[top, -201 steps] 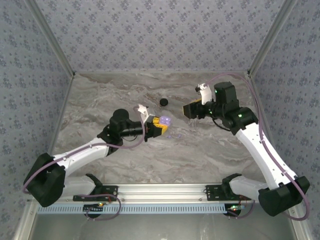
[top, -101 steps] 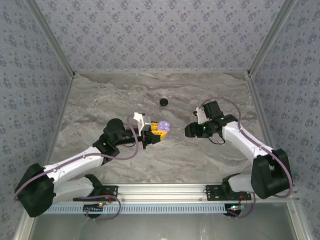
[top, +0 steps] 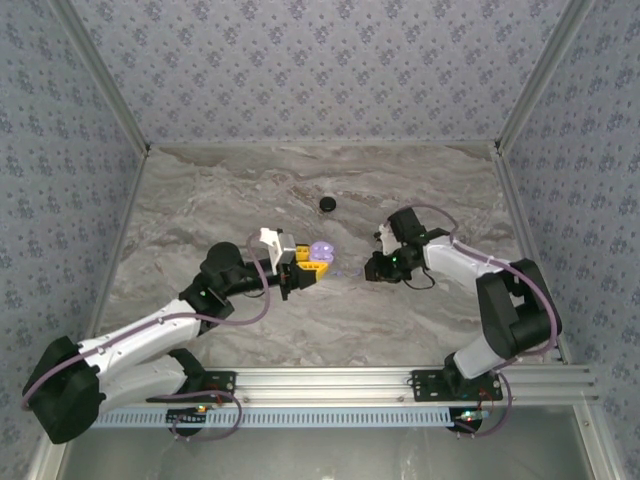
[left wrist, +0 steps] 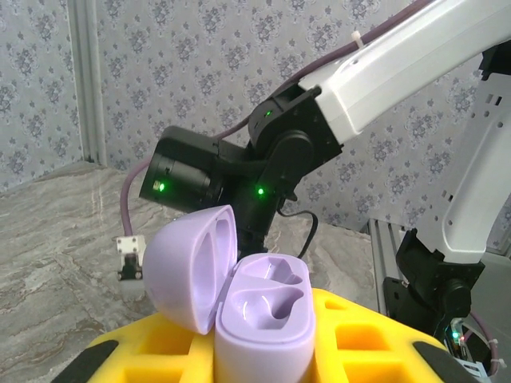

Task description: Insert the wireless bluetooth earbuds into the charging case

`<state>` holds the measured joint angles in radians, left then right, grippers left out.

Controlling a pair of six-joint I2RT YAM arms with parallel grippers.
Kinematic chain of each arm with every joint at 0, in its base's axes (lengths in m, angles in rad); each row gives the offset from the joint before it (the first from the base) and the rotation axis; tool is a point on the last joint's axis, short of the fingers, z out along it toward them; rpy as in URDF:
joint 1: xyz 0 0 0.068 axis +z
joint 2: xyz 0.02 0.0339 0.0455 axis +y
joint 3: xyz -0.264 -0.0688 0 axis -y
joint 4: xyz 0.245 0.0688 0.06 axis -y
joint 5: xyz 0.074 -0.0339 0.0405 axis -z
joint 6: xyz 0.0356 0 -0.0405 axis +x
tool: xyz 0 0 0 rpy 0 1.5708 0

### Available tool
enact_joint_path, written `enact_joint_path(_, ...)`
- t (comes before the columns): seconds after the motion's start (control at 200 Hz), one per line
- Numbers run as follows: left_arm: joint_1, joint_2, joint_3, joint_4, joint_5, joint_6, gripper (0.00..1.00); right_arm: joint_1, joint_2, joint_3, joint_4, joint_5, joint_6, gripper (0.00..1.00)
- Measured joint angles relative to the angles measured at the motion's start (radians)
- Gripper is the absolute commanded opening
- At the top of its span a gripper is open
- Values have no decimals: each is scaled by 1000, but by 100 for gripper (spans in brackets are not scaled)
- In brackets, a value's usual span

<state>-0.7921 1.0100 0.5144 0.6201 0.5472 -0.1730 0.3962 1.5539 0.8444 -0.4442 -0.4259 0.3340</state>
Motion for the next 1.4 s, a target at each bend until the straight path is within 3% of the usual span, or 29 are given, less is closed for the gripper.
enact_joint_path(0.45, 0, -29, -14, -31, -26, 5, 22, 50, 145, 104, 15, 106, 47, 15)
enact_joint_path(1.069, 0, -100, -43, -70, -60, 19, 22, 112, 292, 305, -56, 204, 32, 16)
enact_joint_path(1.189, 0, -100, -43, -71, -65, 21, 23, 120, 294, 312, -72, 216, 26, 18)
enact_joint_path(1.399, 0, -100, -43, -72, -66, 27, 23, 140, 269, 314, -110, 265, 25, 31)
